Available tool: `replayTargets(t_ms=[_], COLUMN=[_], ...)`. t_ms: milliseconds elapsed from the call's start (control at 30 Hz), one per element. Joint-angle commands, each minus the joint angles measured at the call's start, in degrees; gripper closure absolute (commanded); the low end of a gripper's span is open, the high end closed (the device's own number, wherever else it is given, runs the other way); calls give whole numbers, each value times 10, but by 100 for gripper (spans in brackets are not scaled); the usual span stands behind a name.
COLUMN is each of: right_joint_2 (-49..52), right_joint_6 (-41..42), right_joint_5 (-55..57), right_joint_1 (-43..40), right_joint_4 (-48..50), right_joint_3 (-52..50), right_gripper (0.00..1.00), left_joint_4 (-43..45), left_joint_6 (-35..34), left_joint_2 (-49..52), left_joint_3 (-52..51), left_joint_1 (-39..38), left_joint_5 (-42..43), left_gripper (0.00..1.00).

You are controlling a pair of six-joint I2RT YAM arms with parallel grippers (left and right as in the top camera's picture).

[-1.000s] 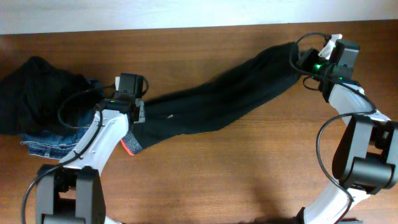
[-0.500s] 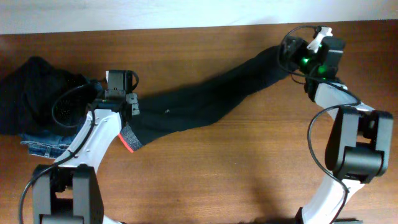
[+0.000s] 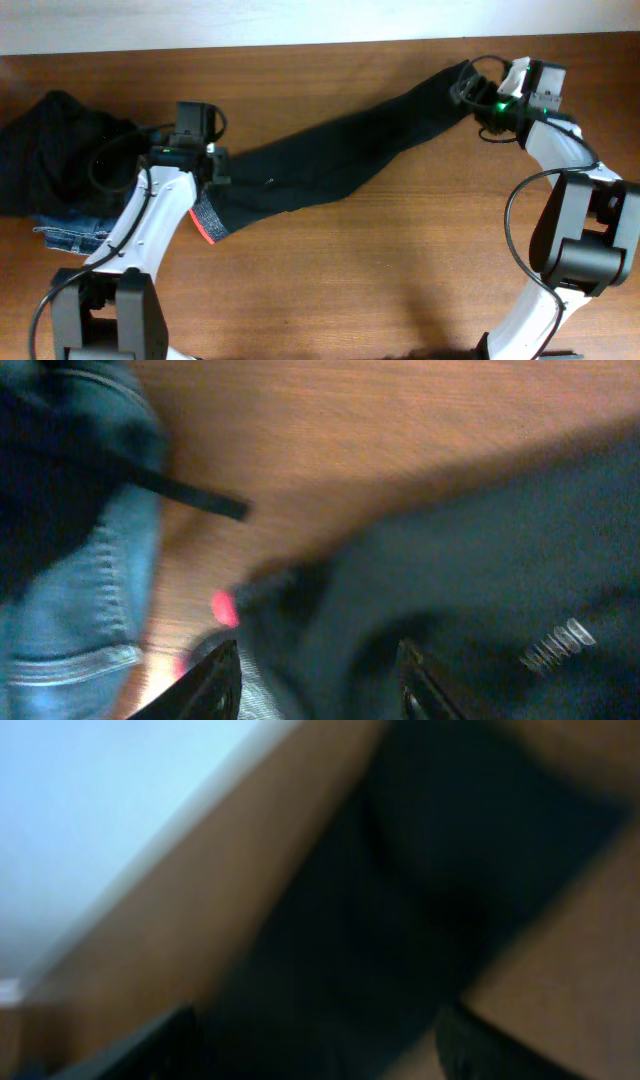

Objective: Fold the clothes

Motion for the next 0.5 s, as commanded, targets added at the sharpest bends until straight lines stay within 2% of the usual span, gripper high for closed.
replayTargets(t_ms=[0,67,100,200,267,367,467], right_joint_2=[-3,-2,-2,-1,3,11,25], right_joint_6=[-96,-108,-108,-108,-110,-145,-153], right_joint_5=[71,115,121,114,91,38,40], right_joint_1=[29,33,31,12,-7,-29,-41], right_joint_4=[-104,-142,-152,-155,-146,-122,-102], right_joint_3=[73,101,113,137,150,156,156], right_gripper=[18,7,5,5,8,9,10], left_joint_4=[-16,-25,-31,-46,-55,-62,-62], left_joint_6=[14,14,14,14,14,14,14], left_joint_2=[-11,-11,-11,-11,-11,-11,-11], left_joint_3=[10,10,10,10,10,10,10], left_joint_1=[-28,-38,-42,-53,-58,-64,-71], left_joint_5=[38,38,38,38,38,38,38], left_gripper=[50,49,49,49,49,49,49])
